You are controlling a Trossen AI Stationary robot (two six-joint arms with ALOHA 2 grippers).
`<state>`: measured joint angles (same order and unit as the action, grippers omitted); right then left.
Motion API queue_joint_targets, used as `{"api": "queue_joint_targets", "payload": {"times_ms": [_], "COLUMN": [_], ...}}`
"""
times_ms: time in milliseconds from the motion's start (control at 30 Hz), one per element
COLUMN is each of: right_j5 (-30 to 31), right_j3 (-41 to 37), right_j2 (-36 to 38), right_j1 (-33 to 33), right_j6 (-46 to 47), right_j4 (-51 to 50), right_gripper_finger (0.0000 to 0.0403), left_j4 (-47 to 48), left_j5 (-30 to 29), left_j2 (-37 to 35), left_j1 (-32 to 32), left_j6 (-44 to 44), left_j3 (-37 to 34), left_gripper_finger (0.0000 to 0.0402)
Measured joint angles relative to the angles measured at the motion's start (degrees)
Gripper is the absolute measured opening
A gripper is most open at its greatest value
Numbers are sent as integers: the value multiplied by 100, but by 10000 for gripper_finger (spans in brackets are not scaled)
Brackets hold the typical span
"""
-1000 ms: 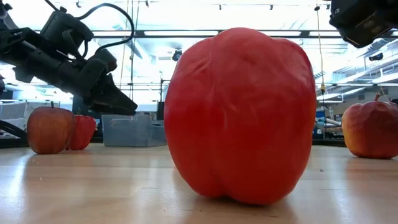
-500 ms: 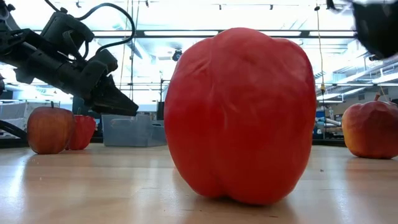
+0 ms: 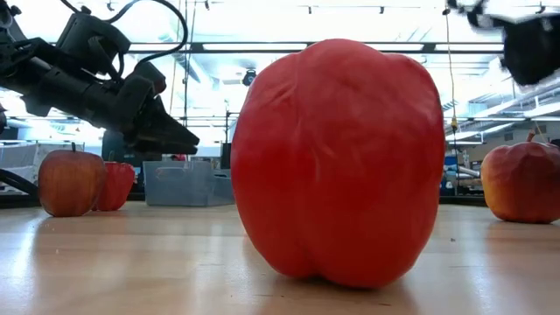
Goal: Sort produce into baskets
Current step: Put the yellow bell pepper into the right black bin
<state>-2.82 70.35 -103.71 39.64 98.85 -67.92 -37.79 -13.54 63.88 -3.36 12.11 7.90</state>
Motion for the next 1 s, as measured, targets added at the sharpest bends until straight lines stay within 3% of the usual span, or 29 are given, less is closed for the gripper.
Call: {"api": "queue_joint_targets", "payload": {"times_ms": [167,433,833,1000], "right_j5": [-5,-1405,-1439,-1030], "right_j3": [11,15,-13,-7], "right_j2": [801,1662,1359,1226], "right_j1": [0,52,562,778], "right_j6": [-394,-639,1104,1697], "right_j4": [-366,-587,-220,366], "right_gripper_finger": [297,353,375,385], "left_j4": [-66,-51,149,144], "left_j5": [0,-9,-13,-15], "left_j2": [-2,-2,0,2], "left_j1": [0,0,0,0], "left_j6": [-126,-137,-137,-136], "left_j3": [0,0,0,0], "left_gripper_finger": [294,294,294,294]}}
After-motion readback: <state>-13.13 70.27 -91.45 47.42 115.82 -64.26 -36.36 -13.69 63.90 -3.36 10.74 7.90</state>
